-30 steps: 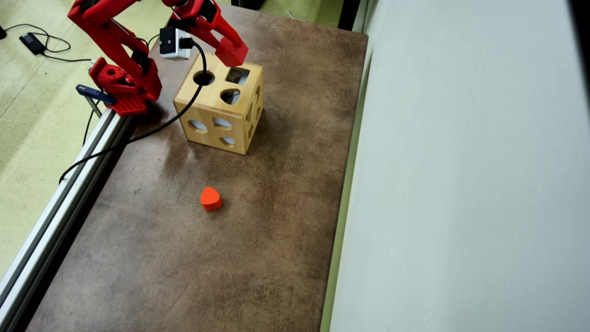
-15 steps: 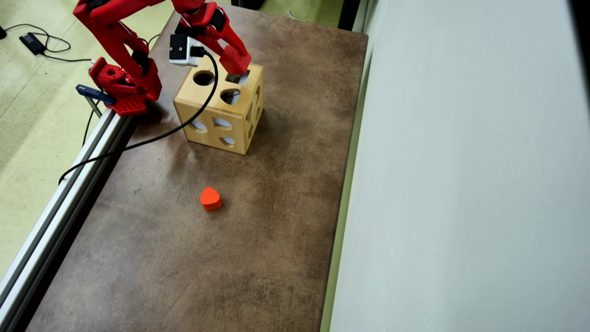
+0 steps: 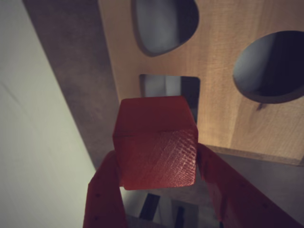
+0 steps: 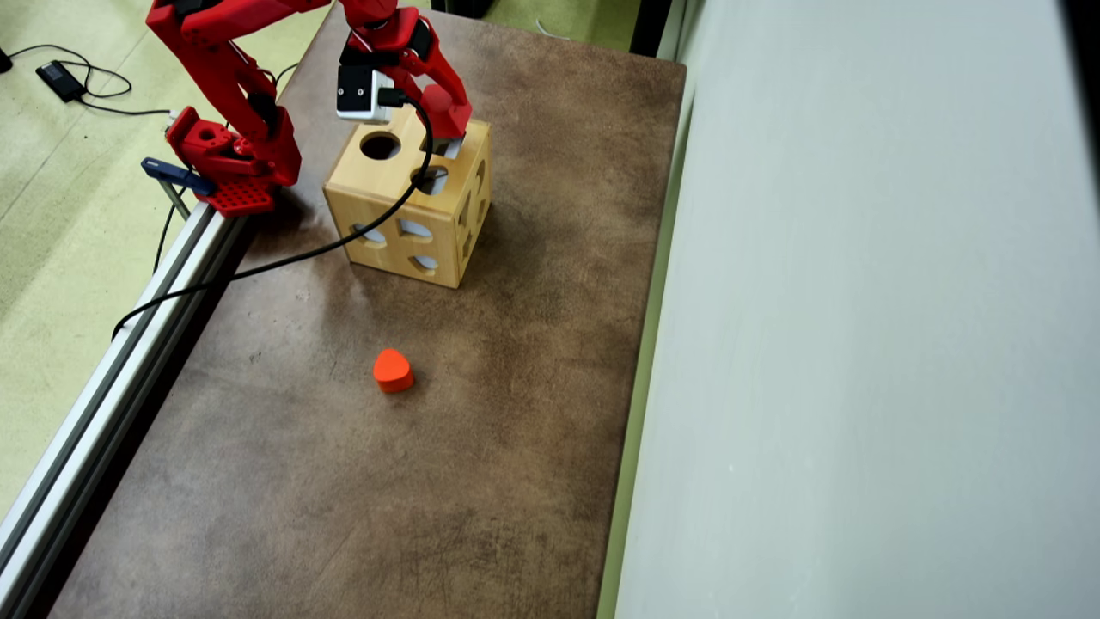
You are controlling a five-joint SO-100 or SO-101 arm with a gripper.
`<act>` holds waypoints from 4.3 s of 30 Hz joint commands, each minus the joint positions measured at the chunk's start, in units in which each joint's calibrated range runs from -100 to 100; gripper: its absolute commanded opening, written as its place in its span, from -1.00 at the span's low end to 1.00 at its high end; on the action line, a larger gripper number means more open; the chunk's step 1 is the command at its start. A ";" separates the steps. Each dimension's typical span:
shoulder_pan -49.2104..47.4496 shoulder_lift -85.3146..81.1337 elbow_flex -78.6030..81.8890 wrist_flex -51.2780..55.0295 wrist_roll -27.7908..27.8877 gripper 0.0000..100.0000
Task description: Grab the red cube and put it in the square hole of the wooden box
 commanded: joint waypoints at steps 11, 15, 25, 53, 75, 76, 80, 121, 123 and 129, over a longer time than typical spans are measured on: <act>0.47 -0.42 2.68 0.79 0.49 -0.92; 0.47 -0.42 2.68 0.06 0.49 -0.92; 0.47 -0.59 1.88 0.06 0.49 -0.92; 0.55 -2.71 1.61 0.06 0.44 -0.92; 0.69 -1.35 -0.36 -0.02 0.44 -0.92; 0.69 -1.27 -0.36 -0.02 0.44 -0.92; 0.69 -1.27 -0.45 -0.02 0.44 -0.92; 0.62 4.59 0.45 -3.56 0.44 -0.92; 0.62 4.42 0.54 -3.48 0.44 -0.92; 0.69 1.45 2.15 -0.58 0.49 -0.92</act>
